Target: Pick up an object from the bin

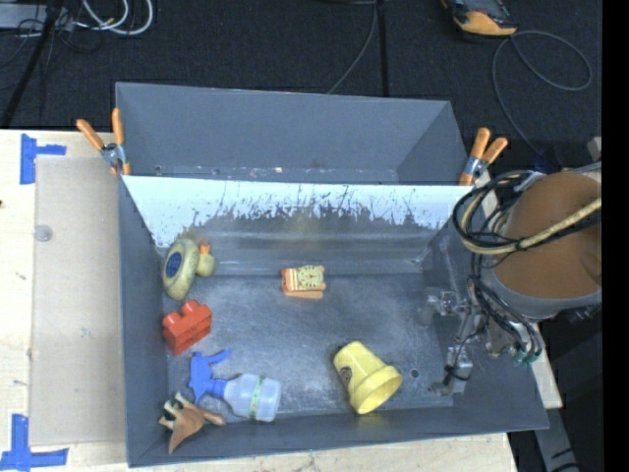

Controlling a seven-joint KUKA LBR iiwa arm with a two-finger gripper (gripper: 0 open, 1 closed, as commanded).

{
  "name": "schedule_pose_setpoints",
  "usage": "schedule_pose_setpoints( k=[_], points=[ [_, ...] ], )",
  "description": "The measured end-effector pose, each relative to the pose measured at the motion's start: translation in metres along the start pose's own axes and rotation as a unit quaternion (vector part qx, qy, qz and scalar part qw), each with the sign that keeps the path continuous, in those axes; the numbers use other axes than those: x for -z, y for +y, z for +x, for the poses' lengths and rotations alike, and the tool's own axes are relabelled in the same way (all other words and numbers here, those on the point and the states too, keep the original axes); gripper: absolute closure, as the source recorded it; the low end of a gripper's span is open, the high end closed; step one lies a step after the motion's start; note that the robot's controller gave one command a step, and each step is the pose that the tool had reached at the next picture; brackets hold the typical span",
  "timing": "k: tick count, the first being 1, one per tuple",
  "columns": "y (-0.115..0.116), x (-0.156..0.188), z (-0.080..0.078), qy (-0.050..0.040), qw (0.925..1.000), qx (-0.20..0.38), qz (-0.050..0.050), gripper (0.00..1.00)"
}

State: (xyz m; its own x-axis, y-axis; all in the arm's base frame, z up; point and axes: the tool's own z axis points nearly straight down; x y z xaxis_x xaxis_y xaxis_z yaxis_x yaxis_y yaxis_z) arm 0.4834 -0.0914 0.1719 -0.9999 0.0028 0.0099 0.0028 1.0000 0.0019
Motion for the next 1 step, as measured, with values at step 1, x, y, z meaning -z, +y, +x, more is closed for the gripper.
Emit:
schedule_pose_setpoints(
  k=[1],
  points=[
    [0.0001,0.0042,-0.0017,-0.0041,1.0,0.001,0.001,0.0]
  ],
)
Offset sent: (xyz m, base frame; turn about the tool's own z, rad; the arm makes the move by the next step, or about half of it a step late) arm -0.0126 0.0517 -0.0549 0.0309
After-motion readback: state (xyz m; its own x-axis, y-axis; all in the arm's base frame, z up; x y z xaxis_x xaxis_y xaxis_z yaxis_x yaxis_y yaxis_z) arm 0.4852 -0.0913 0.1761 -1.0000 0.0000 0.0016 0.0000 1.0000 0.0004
